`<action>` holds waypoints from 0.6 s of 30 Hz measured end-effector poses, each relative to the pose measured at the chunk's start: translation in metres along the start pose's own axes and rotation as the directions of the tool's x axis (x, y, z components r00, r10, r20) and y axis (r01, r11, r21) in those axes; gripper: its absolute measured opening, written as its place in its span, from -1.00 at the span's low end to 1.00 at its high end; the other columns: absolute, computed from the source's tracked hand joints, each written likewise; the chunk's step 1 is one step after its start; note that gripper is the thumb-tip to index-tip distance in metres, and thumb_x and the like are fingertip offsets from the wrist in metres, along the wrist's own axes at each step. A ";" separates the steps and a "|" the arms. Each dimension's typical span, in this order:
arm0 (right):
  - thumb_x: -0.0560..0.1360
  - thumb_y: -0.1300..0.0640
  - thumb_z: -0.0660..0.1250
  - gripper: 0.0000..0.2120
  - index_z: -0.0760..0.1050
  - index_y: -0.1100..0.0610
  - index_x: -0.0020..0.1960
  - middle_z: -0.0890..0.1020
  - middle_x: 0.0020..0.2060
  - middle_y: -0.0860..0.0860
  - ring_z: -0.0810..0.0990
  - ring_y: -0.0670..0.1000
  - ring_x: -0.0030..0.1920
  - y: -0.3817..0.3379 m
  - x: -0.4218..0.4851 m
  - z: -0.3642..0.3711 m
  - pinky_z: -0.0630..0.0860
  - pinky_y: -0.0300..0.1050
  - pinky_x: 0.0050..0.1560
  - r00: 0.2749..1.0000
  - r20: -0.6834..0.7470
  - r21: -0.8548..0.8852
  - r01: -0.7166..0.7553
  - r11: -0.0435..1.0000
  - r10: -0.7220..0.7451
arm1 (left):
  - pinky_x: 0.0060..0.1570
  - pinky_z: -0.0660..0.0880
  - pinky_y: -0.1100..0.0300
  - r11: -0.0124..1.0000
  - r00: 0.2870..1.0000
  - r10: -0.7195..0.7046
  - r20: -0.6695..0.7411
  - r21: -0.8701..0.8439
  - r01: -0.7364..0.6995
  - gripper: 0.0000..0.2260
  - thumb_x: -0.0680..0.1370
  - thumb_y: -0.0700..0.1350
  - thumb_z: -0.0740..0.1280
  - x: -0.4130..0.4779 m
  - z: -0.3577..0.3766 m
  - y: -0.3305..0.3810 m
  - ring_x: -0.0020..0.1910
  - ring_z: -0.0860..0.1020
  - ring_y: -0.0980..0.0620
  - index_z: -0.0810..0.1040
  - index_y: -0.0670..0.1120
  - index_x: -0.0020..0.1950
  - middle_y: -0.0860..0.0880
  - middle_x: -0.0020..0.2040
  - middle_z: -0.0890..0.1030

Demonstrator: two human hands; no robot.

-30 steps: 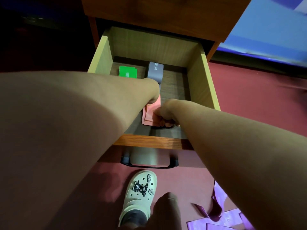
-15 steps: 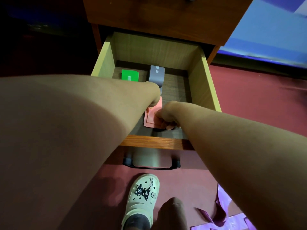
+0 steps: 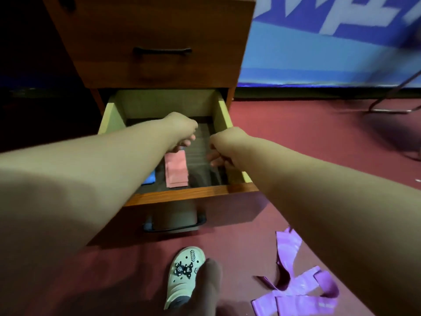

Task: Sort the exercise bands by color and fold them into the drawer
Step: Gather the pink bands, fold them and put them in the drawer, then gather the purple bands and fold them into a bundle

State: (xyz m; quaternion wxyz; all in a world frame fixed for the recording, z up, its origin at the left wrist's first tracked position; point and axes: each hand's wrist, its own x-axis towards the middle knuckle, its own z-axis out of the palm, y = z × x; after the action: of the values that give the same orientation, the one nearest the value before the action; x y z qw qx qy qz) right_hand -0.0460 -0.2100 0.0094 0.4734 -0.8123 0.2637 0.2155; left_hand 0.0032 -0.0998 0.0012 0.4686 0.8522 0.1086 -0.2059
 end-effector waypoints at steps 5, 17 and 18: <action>0.53 0.14 0.21 -0.83 0.51 0.23 -0.07 0.62 -0.42 0.08 0.42 -0.04 -0.68 0.049 -0.042 -0.064 0.29 -0.26 -0.51 0.960 -0.277 0.236 0.103 0.966 -0.035 | -0.43 0.25 0.27 0.966 0.996 0.061 0.070 -0.256 -0.042 -0.82 0.58 -0.08 0.15 -0.062 0.060 0.034 -0.43 0.35 0.12 0.53 -0.04 -0.10 0.06 -0.27 0.53; 0.53 0.12 0.20 -0.76 0.44 0.17 -0.29 0.57 -0.46 0.06 0.37 -0.02 -0.64 0.233 -0.068 -0.158 0.21 -0.35 -0.56 0.887 -0.415 0.459 0.012 0.888 0.203 | -0.50 0.24 0.38 0.968 0.930 0.147 0.336 -0.244 -0.065 -0.76 0.60 0.00 0.08 -0.122 0.255 0.071 -0.49 0.34 0.12 0.48 0.00 -0.16 0.07 -0.35 0.49; 0.54 0.13 0.19 -0.75 0.42 0.18 -0.29 0.55 -0.44 0.07 0.37 -0.02 -0.61 0.248 -0.062 -0.159 0.21 -0.37 -0.58 0.889 -0.392 0.491 -0.017 0.871 0.239 | -0.50 0.24 0.37 0.974 0.931 0.126 0.342 -0.221 -0.050 -0.75 0.60 0.00 0.08 -0.121 0.271 0.068 -0.50 0.35 0.12 0.48 -0.01 -0.16 0.07 -0.35 0.49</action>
State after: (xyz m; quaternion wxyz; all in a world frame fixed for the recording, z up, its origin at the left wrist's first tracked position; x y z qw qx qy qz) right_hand -0.2347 -0.4386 -0.0433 0.5698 -0.6788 0.4631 -0.0131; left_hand -0.1460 -0.3645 -0.0218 0.5760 0.7513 0.0050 -0.3221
